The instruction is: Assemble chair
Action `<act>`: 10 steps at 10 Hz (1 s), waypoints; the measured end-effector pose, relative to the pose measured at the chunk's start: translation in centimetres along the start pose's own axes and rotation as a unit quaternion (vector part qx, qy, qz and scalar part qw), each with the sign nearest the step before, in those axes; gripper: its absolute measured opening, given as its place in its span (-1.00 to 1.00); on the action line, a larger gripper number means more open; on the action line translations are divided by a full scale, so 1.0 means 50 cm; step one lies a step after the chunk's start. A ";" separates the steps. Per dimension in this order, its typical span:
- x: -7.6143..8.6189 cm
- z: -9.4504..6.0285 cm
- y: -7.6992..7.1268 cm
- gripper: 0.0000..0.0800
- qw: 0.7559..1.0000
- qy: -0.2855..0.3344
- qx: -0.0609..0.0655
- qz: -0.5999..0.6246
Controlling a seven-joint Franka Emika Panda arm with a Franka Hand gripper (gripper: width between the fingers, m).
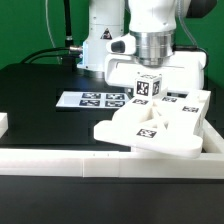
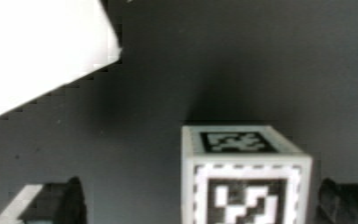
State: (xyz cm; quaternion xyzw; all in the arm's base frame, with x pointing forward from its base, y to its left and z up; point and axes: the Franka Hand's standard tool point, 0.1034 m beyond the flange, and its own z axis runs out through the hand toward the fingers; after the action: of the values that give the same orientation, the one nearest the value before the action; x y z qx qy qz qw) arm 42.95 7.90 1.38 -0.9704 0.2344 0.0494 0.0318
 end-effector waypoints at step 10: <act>-0.016 -0.020 -0.022 -0.30 0.999 -0.020 -0.002 -0.047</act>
Offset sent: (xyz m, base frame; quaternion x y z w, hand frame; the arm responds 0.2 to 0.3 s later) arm 0.0039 0.0086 -0.0044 -0.0130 -0.0002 -0.0026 0.9999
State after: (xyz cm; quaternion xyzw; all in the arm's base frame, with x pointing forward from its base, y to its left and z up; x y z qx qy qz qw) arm 42.82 9.16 2.51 -0.9792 0.1876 0.0679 0.0367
